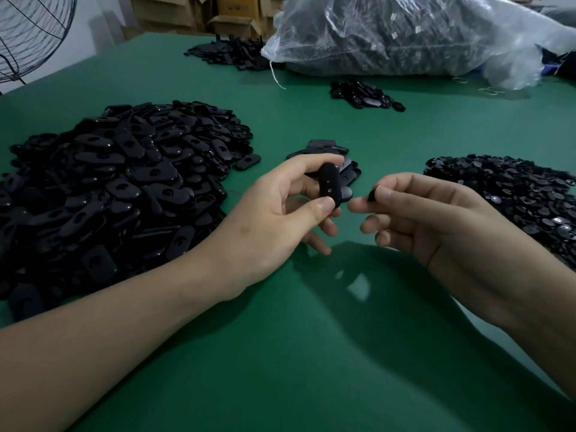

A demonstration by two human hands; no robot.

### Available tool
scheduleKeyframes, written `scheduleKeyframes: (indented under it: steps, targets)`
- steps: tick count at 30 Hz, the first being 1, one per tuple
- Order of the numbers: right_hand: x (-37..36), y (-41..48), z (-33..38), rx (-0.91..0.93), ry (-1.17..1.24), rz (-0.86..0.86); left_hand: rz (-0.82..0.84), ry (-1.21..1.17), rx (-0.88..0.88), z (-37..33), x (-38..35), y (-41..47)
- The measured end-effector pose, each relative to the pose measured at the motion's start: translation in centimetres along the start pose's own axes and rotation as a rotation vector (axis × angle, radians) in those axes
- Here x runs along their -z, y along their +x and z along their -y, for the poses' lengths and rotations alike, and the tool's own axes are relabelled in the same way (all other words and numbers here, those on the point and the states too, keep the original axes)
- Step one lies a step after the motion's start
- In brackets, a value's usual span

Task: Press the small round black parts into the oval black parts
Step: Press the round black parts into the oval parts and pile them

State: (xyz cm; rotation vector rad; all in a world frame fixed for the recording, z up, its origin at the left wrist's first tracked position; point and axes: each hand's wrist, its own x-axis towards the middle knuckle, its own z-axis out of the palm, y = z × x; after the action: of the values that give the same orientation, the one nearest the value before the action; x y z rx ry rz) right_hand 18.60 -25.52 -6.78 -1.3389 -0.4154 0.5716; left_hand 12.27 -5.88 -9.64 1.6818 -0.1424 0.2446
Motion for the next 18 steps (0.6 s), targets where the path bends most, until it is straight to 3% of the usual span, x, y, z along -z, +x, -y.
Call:
scheduleKeyframes:
  steps: [8, 18]
  targets:
    - [0.04, 0.20, -0.34, -0.033, 0.097, -0.010, 0.022, 0.155, -0.059, -0.04, -0.18, -0.22]
    - [0.05, 0.15, -0.30, -0.064, 0.112, -0.014, 0.016, 0.139, -0.036, -0.41, -0.49, -0.29]
